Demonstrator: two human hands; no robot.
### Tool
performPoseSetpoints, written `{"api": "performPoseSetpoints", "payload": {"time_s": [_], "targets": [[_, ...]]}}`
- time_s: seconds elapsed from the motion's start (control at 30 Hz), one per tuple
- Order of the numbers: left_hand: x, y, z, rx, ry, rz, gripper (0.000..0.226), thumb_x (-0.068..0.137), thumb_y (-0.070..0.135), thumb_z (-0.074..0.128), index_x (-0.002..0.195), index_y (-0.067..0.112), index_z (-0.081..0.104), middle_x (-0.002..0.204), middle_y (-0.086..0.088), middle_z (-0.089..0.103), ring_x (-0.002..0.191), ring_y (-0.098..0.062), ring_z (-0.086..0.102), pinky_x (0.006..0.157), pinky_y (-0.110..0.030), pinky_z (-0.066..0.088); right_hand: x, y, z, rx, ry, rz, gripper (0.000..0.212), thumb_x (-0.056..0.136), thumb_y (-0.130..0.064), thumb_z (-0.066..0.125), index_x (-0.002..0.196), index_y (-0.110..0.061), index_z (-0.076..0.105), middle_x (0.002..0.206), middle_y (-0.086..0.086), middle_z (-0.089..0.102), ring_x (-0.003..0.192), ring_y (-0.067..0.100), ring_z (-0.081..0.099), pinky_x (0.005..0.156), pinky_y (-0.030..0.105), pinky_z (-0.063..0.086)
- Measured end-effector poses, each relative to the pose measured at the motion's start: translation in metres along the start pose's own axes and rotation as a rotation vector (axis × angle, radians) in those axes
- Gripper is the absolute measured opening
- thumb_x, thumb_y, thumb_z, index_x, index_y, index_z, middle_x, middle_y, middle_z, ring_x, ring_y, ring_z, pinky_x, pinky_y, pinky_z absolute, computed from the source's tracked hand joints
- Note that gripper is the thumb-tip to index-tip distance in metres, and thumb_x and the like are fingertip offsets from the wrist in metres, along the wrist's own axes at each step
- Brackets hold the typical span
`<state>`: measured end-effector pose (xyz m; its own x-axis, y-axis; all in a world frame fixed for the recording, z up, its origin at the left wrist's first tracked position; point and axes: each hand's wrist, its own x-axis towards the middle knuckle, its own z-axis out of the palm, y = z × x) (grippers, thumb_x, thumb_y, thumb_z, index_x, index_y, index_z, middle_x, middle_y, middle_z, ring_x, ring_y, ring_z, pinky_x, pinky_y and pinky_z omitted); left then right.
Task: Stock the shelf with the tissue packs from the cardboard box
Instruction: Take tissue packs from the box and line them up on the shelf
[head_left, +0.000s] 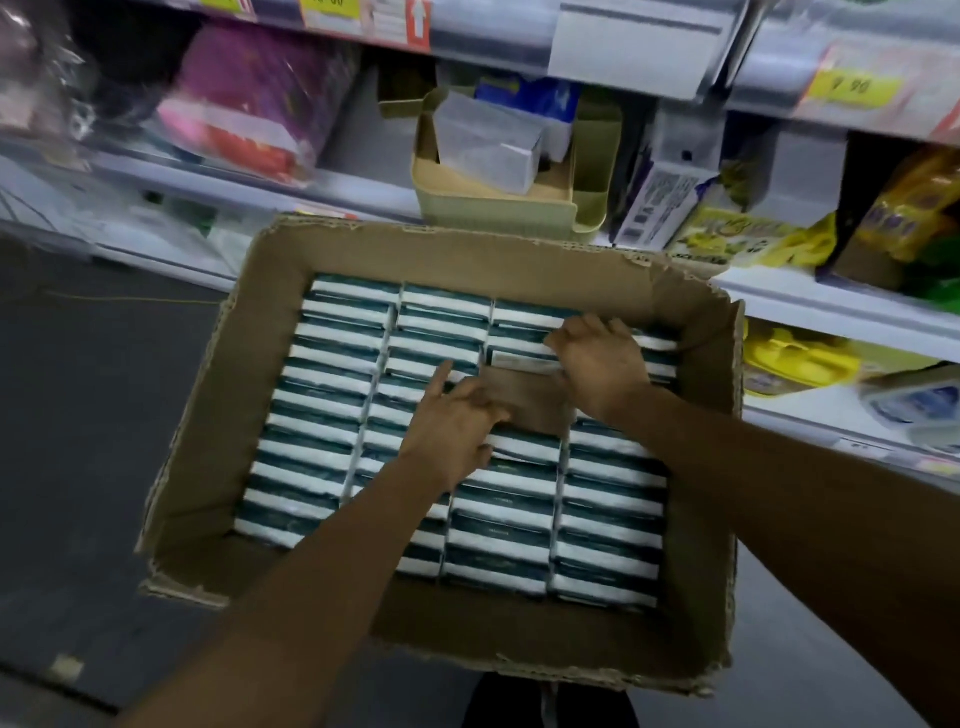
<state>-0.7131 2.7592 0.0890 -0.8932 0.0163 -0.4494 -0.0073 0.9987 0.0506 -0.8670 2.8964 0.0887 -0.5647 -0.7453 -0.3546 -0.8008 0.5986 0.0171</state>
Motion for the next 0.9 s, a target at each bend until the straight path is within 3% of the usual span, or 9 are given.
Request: {"api": "performPoseSetpoints", "payload": {"time_s": [0.27,0.37,0.43,0.47,0.5,0.57,0.7,0.83,0.9], "targets": [[0.014,-0.002,0.002,0.288,-0.030,0.173,0.040,0.097,0.042,0.049,0.131,0.023,0.056,0.139,0.001,0.056,0.143,-0.019,0.029,0.117,-0.050,-0.016,0.015,-0.009,0.002,-0.101,0.068,0.049,0.037,0.089,-0.017,0.056,0.125,-0.011,0.052,0.124,0.011,0.054,0.117,0.029,0.045,0.093,0.039,0.033],[0.013,0.000,0.009,0.185,0.090,0.194,0.029,0.089,0.036,0.057,0.109,0.022,0.072,0.110,0.002,0.072,0.129,-0.018,0.049,0.120,-0.041,-0.011,0.016,-0.007,-0.002,-0.069,0.059,0.029,0.035,0.087,-0.019,0.060,0.121,-0.014,0.056,0.125,0.009,0.051,0.119,0.028,0.042,0.093,0.039,0.033],[0.007,-0.001,0.009,0.019,0.235,0.168,0.019,0.073,0.033,0.069,0.086,0.021,0.076,0.083,0.003,0.073,0.103,-0.018,0.063,0.116,-0.037,0.028,0.010,-0.004,-0.008,0.017,0.097,0.026,0.034,0.086,-0.029,0.063,0.116,-0.016,0.057,0.122,0.008,0.052,0.117,0.027,0.043,0.091,0.038,0.033],[0.001,-0.001,0.007,-0.094,0.289,0.126,0.019,0.069,0.030,0.071,0.084,0.019,0.075,0.079,0.001,0.070,0.094,-0.020,0.064,0.100,-0.035,0.046,0.004,-0.002,-0.014,0.086,0.115,0.031,0.034,0.085,-0.032,0.063,0.114,-0.016,0.056,0.119,0.007,0.053,0.114,0.028,0.046,0.089,0.037,0.033],[-0.008,0.001,0.002,-0.195,0.287,0.063,0.021,0.071,0.029,0.069,0.088,0.018,0.073,0.081,0.000,0.069,0.089,-0.022,0.064,0.081,-0.033,0.052,-0.003,0.000,-0.020,0.156,0.137,0.046,0.033,0.085,-0.035,0.062,0.112,-0.017,0.055,0.115,0.006,0.056,0.109,0.028,0.050,0.085,0.037,0.034],[-0.028,0.003,-0.012,-0.318,0.257,-0.069,0.027,0.081,0.030,0.061,0.105,0.018,0.064,0.090,-0.002,0.067,0.086,-0.024,0.063,0.063,-0.031,0.049,-0.021,0.004,-0.038,0.262,0.174,0.097,0.031,0.088,-0.039,0.058,0.110,-0.018,0.053,0.104,0.005,0.062,0.095,0.029,0.059,0.072,0.034,0.037],[-0.059,0.003,-0.040,-0.734,0.298,-0.388,0.028,0.089,0.036,0.057,0.110,0.020,0.052,0.080,0.001,0.061,0.073,-0.025,0.060,0.057,-0.032,0.044,-0.062,0.010,-0.079,0.363,0.241,0.178,0.027,0.092,-0.043,0.051,0.107,-0.021,0.048,0.089,0.005,0.067,0.080,0.032,0.064,0.060,0.033,0.043],[-0.080,0.012,-0.092,-1.419,0.410,-0.580,0.034,0.097,0.018,0.057,0.129,0.027,0.049,0.096,-0.010,0.059,0.065,-0.028,0.061,0.059,-0.037,0.056,-0.110,0.010,-0.124,0.415,0.382,0.159,0.021,0.093,-0.039,0.054,0.100,-0.025,0.040,0.093,0.001,0.067,0.077,0.031,0.065,0.059,0.036,0.048],[-0.093,0.020,-0.127,-1.603,0.427,-0.551,0.029,0.100,0.011,0.053,0.122,0.027,0.060,0.099,-0.009,0.058,0.054,-0.026,0.057,0.058,-0.036,0.057,-0.134,0.012,-0.143,0.394,0.464,0.134,0.021,0.093,-0.034,0.057,0.109,-0.025,0.046,0.107,-0.002,0.064,0.081,0.030,0.066,0.059,0.037,0.049]]}}
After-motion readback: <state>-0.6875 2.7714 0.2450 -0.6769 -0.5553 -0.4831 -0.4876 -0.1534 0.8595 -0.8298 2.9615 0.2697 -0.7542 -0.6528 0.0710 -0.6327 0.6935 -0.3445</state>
